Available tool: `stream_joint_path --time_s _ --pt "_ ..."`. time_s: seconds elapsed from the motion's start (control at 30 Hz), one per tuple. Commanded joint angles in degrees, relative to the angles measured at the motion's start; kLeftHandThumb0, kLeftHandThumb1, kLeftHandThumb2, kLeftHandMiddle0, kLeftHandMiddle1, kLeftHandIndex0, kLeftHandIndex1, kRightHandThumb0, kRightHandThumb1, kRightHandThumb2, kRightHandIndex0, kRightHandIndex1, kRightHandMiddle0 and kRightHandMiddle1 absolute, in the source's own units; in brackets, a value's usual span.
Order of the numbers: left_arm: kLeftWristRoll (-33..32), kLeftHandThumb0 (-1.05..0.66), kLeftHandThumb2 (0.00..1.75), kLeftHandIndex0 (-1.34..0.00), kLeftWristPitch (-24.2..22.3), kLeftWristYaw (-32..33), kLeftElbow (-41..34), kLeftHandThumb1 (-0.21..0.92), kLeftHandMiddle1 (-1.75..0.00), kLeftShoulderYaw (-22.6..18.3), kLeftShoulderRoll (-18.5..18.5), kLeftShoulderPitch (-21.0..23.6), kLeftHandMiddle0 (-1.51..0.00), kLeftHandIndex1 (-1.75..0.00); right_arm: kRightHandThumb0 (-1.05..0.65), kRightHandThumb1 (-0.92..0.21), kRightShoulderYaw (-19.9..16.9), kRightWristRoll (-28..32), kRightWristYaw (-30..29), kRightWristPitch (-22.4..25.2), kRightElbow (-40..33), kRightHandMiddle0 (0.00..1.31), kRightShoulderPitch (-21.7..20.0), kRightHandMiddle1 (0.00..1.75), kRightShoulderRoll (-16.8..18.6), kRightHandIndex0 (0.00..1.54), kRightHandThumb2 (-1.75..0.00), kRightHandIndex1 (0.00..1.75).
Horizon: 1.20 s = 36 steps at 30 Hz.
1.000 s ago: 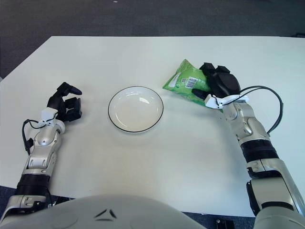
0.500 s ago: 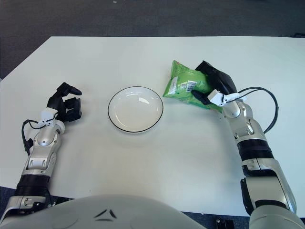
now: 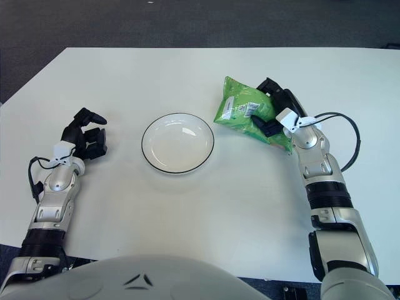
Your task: Put the snack into the plate.
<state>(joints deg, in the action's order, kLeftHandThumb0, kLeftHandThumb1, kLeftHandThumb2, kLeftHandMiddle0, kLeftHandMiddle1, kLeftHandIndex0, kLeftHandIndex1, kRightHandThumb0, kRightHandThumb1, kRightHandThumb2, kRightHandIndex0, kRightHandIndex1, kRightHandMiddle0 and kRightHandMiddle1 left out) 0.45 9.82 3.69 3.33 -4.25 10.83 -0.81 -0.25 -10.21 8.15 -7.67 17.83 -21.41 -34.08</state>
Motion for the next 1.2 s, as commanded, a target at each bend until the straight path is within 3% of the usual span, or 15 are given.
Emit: stream_joint_path --time_s 0.0,0.2,0.33,0.53,0.7,1.17 --pt "0.0 -0.42 1.08 -0.47 -0.8 0.5 5.6 0.51 -1.75 1.5 -4.4 -6.6 -1.15 -1.75 0.00 -0.13 -0.1 1.8 2.8 4.7 -0.4 0.52 1.0 1.75 1.9 0.76 -1.53 1.72" --pt "0.0 -0.42 1.08 -0.47 -0.5 0.4 6.3 0.50 -1.75 1.5 -4.3 -6.2 -1.16 -1.75 0.00 -0.10 -2.7 7.7 7.0 12.1 -2.4 0.54 -0.6 1.75 3.5 0.82 -1.54 1.64" --pt "0.1 -0.42 1.08 -0.47 -0.5 0.5 6.4 0.51 -1.75 1.5 -4.3 -6.1 -1.16 -1.75 0.00 -0.08 -4.9 12.3 8.2 20.8 -8.2 0.55 -1.2 1.75 5.2 0.83 -1.55 1.63" --pt "0.0 -0.42 1.07 -0.46 -0.3 0.3 6.9 0.51 -1.75 1.6 -4.4 -5.9 -1.16 -1.75 0.00 -0.08 -6.4 14.5 8.2 27.6 -10.8 0.56 -2.3 1.75 6.4 0.84 -1.56 1.63" --pt "-0.6 -0.42 1.07 -0.46 0.3 -0.1 7.6 0.51 -1.75 1.5 -4.5 -5.6 -1.15 -1.75 0.00 -0.08 -7.6 16.5 7.3 36.4 -13.7 0.55 -6.3 1.75 7.3 0.85 -1.54 1.60" --pt "-0.7 -0.42 1.06 -0.46 1.3 -0.4 8.5 0.52 -1.75 1.6 -4.4 -5.3 -1.14 -1.75 0.00 -0.12 -12.6 26.0 8.9 49.4 -17.3 0.52 -10.0 1.75 9.8 0.83 -1.50 1.60"
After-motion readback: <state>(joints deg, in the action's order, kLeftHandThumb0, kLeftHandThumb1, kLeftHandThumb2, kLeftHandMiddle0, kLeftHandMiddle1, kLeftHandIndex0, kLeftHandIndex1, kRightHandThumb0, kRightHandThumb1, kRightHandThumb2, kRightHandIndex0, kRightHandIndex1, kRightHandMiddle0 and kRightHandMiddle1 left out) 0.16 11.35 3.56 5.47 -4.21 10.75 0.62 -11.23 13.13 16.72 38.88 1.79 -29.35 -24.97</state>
